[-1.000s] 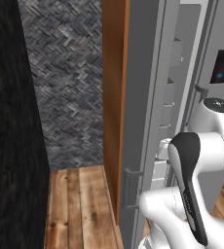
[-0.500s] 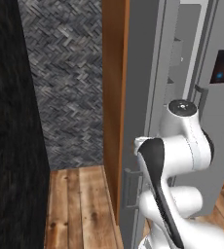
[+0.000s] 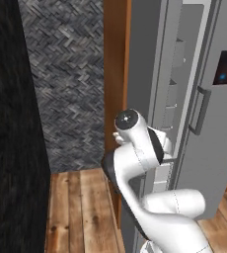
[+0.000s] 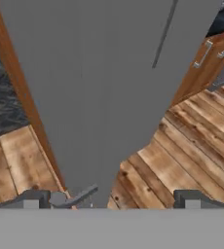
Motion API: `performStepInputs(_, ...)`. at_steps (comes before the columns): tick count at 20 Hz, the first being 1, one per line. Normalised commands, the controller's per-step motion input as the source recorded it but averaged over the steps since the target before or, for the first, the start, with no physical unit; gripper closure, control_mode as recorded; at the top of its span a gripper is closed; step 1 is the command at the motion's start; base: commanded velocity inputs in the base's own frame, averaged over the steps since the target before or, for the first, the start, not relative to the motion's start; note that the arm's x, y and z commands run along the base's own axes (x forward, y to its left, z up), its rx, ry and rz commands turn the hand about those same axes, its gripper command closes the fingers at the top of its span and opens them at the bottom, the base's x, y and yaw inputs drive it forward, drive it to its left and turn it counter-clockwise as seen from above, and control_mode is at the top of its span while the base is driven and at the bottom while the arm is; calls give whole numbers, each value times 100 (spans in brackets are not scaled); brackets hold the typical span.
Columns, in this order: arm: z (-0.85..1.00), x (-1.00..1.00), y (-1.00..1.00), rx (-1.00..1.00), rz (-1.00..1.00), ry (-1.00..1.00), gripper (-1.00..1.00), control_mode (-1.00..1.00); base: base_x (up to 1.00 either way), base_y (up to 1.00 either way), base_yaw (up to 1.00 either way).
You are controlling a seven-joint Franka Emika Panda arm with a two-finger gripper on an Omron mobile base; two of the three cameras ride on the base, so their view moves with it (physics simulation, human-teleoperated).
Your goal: Take the bottled waters from the counter and place them in the freezer to freeze. Close the freezer door after placing the bottles.
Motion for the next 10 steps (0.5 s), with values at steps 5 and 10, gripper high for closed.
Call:
performStepInputs(5,0,64,20,-19,-27,1,-100,-100,0,0,0)
performStepInputs(10,0,39,10,-8,-24,-1,-100,-100,0,0,0)
